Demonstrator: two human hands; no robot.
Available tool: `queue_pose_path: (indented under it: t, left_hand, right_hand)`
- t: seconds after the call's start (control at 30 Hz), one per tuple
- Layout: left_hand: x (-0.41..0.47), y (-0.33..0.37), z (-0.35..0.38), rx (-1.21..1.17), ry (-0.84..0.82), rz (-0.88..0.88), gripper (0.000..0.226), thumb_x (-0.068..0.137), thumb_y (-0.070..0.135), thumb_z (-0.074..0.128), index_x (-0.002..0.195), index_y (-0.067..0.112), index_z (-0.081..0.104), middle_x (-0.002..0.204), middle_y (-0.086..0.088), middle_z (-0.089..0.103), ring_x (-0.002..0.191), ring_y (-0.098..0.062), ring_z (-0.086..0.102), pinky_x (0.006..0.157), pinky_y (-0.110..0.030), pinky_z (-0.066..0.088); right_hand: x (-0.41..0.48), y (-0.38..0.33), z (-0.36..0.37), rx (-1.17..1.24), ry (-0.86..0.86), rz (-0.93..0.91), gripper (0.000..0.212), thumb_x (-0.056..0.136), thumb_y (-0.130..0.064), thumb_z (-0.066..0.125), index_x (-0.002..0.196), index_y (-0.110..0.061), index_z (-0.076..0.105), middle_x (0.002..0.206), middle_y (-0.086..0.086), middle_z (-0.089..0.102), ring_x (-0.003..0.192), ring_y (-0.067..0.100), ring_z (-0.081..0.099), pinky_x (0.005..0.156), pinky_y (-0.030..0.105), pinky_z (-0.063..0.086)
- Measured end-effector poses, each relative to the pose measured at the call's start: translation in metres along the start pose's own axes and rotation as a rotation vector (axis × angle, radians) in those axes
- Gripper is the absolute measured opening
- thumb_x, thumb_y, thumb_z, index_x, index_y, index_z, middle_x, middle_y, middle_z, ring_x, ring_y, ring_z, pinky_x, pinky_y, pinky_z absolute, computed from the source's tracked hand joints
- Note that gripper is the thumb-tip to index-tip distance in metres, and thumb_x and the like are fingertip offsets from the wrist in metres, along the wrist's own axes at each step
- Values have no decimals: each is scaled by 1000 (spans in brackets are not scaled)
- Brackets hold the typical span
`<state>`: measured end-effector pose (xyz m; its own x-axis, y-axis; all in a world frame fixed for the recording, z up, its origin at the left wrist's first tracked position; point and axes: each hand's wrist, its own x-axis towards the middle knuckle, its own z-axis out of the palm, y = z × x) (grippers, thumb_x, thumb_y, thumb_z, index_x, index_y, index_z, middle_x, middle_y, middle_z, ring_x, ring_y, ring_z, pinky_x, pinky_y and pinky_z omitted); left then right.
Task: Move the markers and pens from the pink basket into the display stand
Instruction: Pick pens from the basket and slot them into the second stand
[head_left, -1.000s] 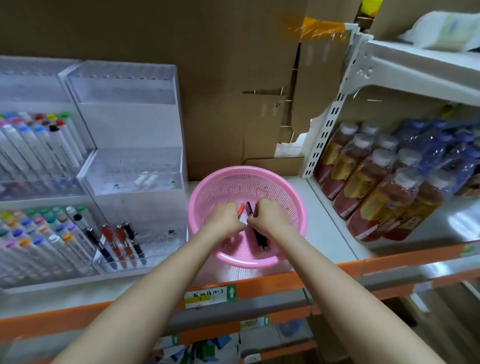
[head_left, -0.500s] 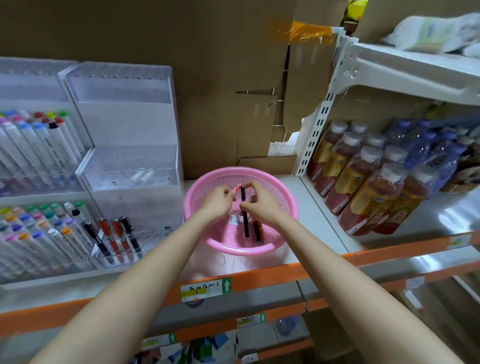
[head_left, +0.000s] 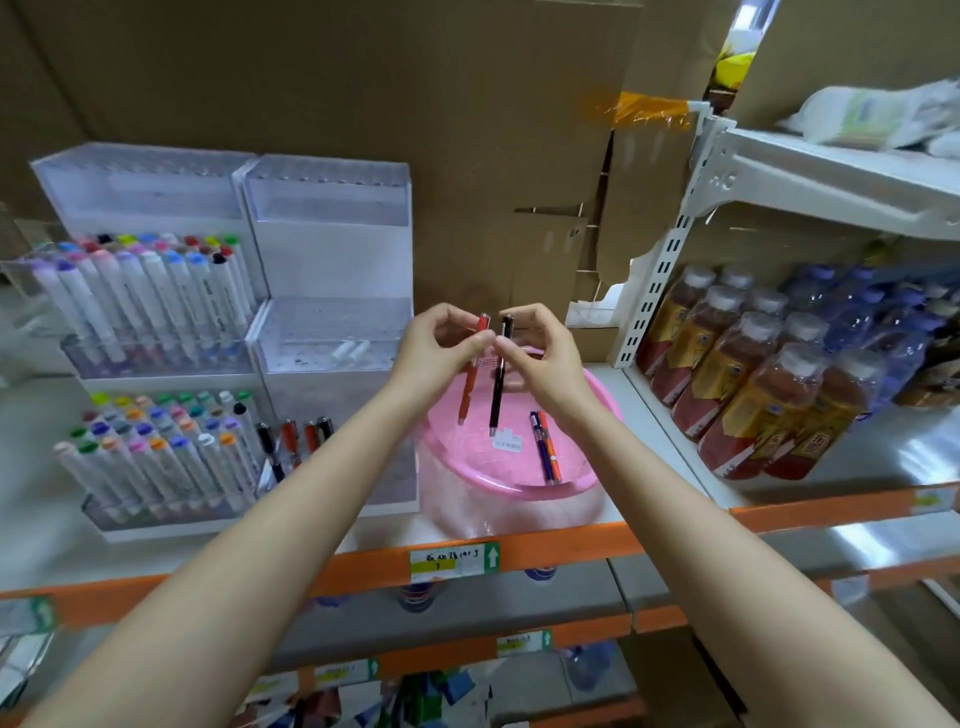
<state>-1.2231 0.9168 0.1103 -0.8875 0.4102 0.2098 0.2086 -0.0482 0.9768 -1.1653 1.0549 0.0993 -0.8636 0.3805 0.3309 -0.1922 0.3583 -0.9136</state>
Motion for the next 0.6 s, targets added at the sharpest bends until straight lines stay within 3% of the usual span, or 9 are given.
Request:
queue_pose_path:
  t: [0.1,0.2,0.3,0.47,0.6]
  left_hand:
    - [-13,21,-18,28,-19,106,15,80,12,75,87,16,63,82,2,69,74,-5,64,72,-24,52]
    - [-26,36,-41,49,-9,154,21,81,12,75,99,16,67,83,1,71,77,-10,68,74,-30,57]
    - [-38,38,-68,120,38,184,18,80,16,75,97,19,68,86,-8,71,81,-24,70,78,-45,58]
    - [-55,30,-106,183,107,176,15,77,21,78,86,24,66,84,-9,68,82,-25,69,74,-47,59]
    - [-62,26,-122,248,100,202,12,81,20,75,84,23,63,82,-5,70,81,-18,69,75,-45,59]
  right_hand:
    - [-6,-24,18,87,18,-42,19,87,-15,70,103,-17,60,88,6,67,88,26,68,62,40,60]
    - [-14,-46,40,178,18,-55,17,90,-9,66,104,-12,58,89,20,67,85,36,68,57,38,59]
    - [-25,-60,60,165,-9,-75,15,91,-8,63,105,-12,57,89,21,67,80,30,69,60,43,60]
    - [-45,-67,90,76,-33,-88,16,92,-11,64,105,-9,55,74,5,65,68,11,68,65,48,59]
    - [-55,-67,106,26,-20,-104,17,91,-14,65,106,-12,58,80,12,65,74,19,69,65,47,60]
